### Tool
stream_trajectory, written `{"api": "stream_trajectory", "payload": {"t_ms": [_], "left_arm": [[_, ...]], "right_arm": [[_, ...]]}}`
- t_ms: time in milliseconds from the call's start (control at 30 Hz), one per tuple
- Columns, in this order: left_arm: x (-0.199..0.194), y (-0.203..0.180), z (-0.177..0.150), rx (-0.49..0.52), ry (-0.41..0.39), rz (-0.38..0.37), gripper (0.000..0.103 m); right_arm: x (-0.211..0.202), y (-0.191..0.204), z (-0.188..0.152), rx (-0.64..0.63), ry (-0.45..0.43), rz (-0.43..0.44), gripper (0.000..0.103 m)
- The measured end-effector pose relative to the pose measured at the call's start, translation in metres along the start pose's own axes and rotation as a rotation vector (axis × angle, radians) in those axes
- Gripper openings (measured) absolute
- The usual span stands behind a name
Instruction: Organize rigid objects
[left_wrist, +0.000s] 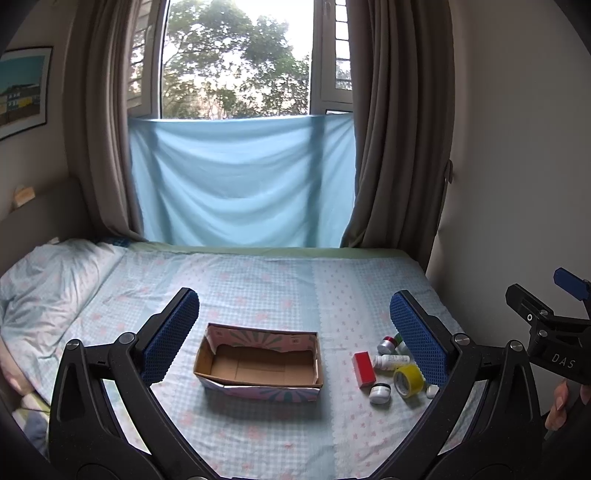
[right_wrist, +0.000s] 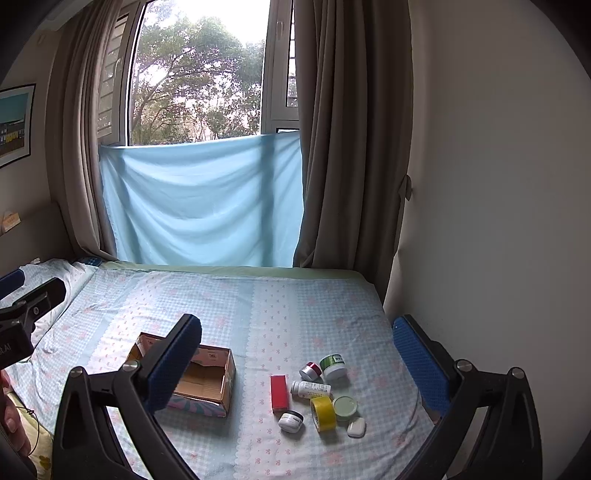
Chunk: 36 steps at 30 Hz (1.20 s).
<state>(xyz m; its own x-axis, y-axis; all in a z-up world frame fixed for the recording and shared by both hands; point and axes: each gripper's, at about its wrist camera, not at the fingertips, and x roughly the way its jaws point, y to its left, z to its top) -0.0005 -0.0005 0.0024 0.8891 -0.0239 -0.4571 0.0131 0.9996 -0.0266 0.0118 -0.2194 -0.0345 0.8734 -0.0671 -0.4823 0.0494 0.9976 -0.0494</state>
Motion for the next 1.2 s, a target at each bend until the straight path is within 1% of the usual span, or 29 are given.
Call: {"api": "stream_trajectory", "payload": {"t_ms": [467,1200], "left_arm": [[0.0002,0.0024,-0.0007,-0.002,0.001,0.000,0.102],[0.0087,0.0019,-0.0012,-0.003,0.010,-0.003,0.102]], "right_arm": [[-0.0010,0.0014,-0.0043,0.004,-0.005,-0.006,0.103],[0.0036,-0.0041,-0.0015,0.013,-0.001,-0.006,0.103]]}}
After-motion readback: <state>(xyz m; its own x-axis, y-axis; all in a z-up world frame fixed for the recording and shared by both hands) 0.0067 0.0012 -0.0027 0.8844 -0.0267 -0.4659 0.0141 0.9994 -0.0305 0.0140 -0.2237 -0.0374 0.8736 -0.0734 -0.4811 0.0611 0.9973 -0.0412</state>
